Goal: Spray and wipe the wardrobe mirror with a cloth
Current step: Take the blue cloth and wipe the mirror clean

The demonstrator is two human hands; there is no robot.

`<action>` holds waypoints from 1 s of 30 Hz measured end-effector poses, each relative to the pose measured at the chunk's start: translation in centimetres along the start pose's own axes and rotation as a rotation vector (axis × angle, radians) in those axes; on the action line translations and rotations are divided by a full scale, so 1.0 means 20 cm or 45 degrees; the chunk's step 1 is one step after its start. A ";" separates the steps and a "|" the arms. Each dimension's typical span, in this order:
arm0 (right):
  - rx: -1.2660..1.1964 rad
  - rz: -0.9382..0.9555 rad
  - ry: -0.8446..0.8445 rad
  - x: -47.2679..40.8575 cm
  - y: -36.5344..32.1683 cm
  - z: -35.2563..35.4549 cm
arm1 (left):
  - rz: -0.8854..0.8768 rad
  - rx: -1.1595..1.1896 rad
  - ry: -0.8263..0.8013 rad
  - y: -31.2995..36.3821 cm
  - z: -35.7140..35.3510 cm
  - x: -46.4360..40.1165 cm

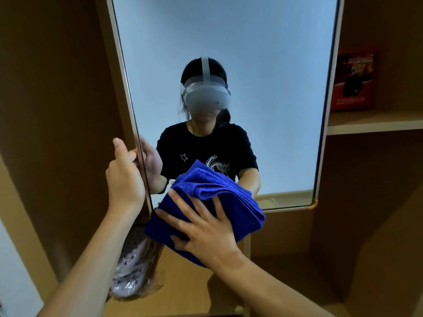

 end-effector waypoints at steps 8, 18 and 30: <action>0.083 -0.141 0.111 0.23 0.31 -0.08 | -0.035 -0.037 0.174 -0.03 -0.04 0.02; 0.021 -0.443 0.109 0.40 0.65 -0.06 | -0.196 -0.193 0.217 -0.03 -0.06 0.04; -0.130 -0.708 0.244 0.00 0.93 0.22 | -0.198 -0.285 0.287 0.00 -0.10 0.12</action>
Point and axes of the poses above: each hand's wrist, its own x-axis away from the middle knuckle, its own z-axis out of the back of the hand, y = z × x, the point moved 2 cm from there along -x, towards the middle knuckle
